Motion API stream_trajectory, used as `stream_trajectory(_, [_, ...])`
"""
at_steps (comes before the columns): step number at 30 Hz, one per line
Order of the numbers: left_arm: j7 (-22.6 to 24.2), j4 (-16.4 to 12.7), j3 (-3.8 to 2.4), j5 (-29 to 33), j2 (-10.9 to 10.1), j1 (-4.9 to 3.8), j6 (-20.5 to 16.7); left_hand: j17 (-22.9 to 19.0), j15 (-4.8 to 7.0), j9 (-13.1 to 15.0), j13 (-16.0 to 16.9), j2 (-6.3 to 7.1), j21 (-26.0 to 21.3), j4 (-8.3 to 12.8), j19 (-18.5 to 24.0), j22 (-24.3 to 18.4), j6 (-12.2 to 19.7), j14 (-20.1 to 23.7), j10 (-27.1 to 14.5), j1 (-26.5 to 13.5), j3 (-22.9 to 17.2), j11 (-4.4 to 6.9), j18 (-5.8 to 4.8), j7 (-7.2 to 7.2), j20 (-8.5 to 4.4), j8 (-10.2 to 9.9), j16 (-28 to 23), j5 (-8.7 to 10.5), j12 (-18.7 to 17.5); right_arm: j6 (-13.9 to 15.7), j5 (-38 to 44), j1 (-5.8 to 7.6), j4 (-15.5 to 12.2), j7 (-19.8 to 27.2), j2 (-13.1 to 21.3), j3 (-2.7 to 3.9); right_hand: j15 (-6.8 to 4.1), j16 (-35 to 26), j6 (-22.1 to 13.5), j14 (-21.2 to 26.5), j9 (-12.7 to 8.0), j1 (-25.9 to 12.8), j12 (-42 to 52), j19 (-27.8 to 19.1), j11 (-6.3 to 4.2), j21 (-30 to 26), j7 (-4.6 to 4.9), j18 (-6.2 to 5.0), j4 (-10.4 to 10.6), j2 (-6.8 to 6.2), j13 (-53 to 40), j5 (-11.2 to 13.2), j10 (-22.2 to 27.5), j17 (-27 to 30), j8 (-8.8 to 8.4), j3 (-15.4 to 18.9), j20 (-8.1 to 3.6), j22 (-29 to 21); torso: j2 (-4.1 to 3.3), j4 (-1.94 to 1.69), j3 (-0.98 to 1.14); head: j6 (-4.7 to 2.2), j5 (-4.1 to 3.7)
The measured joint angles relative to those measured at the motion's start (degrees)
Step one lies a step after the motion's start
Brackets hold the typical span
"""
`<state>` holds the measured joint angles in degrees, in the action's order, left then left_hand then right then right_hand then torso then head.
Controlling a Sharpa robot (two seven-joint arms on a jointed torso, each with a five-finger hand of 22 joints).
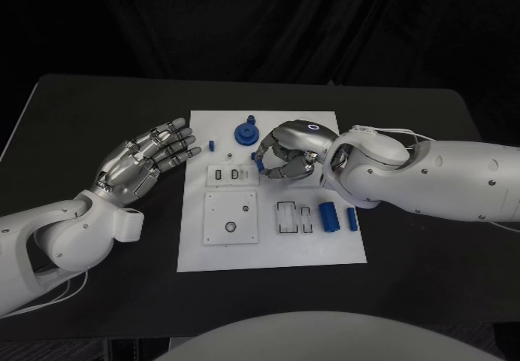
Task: Assemble the parts on the task board
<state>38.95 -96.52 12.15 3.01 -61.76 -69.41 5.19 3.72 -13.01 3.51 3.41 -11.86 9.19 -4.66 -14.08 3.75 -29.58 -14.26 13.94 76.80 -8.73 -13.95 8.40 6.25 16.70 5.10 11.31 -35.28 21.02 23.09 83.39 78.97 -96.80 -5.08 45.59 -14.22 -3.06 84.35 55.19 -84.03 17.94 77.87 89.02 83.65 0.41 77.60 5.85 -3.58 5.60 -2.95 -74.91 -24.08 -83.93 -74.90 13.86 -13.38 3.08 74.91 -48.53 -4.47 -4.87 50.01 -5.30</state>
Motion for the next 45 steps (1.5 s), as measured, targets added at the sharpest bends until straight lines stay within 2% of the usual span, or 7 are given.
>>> stream_trajectory(4, [0.00, 0.15, 0.00, 0.04, 0.04, 0.00, 0.01, 0.00, 0.00, 0.00, 0.00, 0.00, 0.00, 0.00, 0.00, 0.00, 0.00, 0.00, 0.00, 0.00, 0.00, 0.00, 0.00, 0.00, 0.00, 0.00, 0.00, 0.00, 0.00, 0.08, 0.46, -0.73, 0.63, 0.10, -1.05, 0.00, 0.00, 0.00, 0.00, 0.00, 0.00, 0.00, 0.00, 0.00, 0.00, 0.00, 0.00, 0.00, -0.15, 0.00, 0.00, 0.00, 0.00, 0.00, -0.01, -0.15, 0.00, 0.00, 0.02, 0.00, -0.04, 0.01, 0.35])
stream_trajectory(10, [0.00, 0.20, 0.00, 0.07, -0.04, 0.00, 0.02, 0.00, 0.00, 0.00, 0.00, 0.00, 0.00, 0.00, 0.00, 0.00, 0.00, 0.00, 0.00, 0.00, 0.00, 0.00, 0.00, 0.00, 0.00, 0.00, 0.00, 0.00, 0.00, 0.42, 1.00, -1.07, 1.10, 0.31, -2.17, 0.01, 0.00, 0.29, -0.01, 0.00, 0.00, 0.00, 0.24, 0.00, 0.00, 0.45, -0.01, 0.00, -0.16, -0.01, 0.00, 0.15, 0.00, 0.00, -0.06, -0.15, 0.00, 0.00, 0.03, 0.08, -0.05, 0.01, 0.63])
stream_trajectory(17, [0.00, 0.15, 0.00, 0.12, -0.42, 0.01, 0.02, 0.00, 0.00, 0.00, 0.00, 0.00, 0.00, 0.00, 0.00, 0.00, 0.00, 0.00, -0.01, 0.00, 0.00, 0.00, 0.00, 0.00, 0.00, 0.00, 0.00, 0.00, 0.00, 0.92, 1.47, -1.17, 2.05, 0.45, -2.96, 0.04, 0.00, 0.52, -0.01, 0.00, 0.00, 0.00, 0.23, 0.00, 0.00, 0.45, -0.01, 0.00, -0.16, -0.02, 0.00, 0.12, 0.00, 0.00, 0.01, -0.15, 0.00, 0.00, 0.00, 0.04, 0.01, -0.01, 0.17])
stream_trajectory(24, [0.00, 0.13, 0.00, 0.21, -0.52, 0.01, 0.01, 0.00, 0.00, 0.00, 0.00, 0.00, 0.00, 0.00, 0.01, 0.00, 0.00, 0.00, -0.01, 0.00, 0.00, 0.00, 0.00, 0.00, -0.01, 0.00, 0.00, 0.00, 0.00, 0.95, 1.86, -1.21, 2.63, 0.31, -3.40, 0.04, 0.00, 0.51, -0.46, 0.00, 0.03, -0.22, 0.23, 0.00, 0.34, 0.45, -0.38, 0.00, -0.64, -0.25, 0.00, 1.32, -0.08, 0.00, 0.18, -0.31, 0.00, 0.00, -0.03, 0.06, 0.03, -0.02, 0.30])
stream_trajectory(27, [0.00, 0.13, 0.00, 0.24, -0.52, 0.01, 0.01, 0.00, 0.00, 0.00, -0.01, 0.00, 0.00, -0.01, 0.01, 0.00, 0.00, 0.00, -0.01, 0.00, 0.01, 0.01, 0.00, 0.00, 0.00, 0.00, 0.00, 0.00, 0.00, 0.88, 2.13, -1.27, 2.81, 0.12, -3.63, 0.04, 0.00, 0.51, -1.46, 0.00, 1.53, -0.22, 0.23, 0.00, 0.43, 0.45, 0.01, 0.00, -0.95, -0.25, 0.00, 1.32, 0.01, 0.00, 0.16, -0.63, 0.00, 0.00, -0.02, 0.06, 0.01, -0.02, 0.28])
stream_trajectory(35, [0.00, 0.26, 0.00, 0.29, -0.40, 0.01, 0.02, 0.00, 0.00, 0.00, -0.01, 0.00, 0.00, -0.01, 0.01, 0.00, 0.00, 0.00, -0.01, 0.00, 0.01, 0.01, 0.00, 0.00, -0.01, 0.00, 0.00, 0.00, 0.00, 0.60, 2.70, -1.72, 3.71, -0.55, -4.48, 0.05, 0.00, 0.51, -1.87, 0.00, 1.63, -0.22, 0.23, 0.00, 0.62, 0.21, 0.04, 0.00, -1.27, -0.24, 0.01, 1.54, -0.18, 0.00, -0.34, -0.63, 0.00, -0.01, 0.01, 0.01, -0.04, -0.02, -0.02])
stream_trajectory(45, [0.00, 0.47, 0.00, 0.33, -0.35, 0.02, 0.05, 0.00, 0.00, 0.00, -0.01, 0.01, 0.00, -0.09, 0.01, 0.00, -0.03, 0.01, 0.03, -0.01, -0.10, -0.04, 0.00, 0.03, -0.01, 0.00, 0.00, 0.00, 0.00, 0.58, 3.26, -2.07, 4.33, -0.92, -5.10, 0.22, 0.00, 0.21, -2.09, 0.00, 1.64, -0.22, 0.23, 0.00, 0.62, -0.13, 0.23, 0.00, -1.50, -0.24, -0.04, 1.94, -0.19, 0.00, -0.39, -0.87, 0.00, 0.01, 0.02, 0.04, -0.04, -0.02, 0.07])
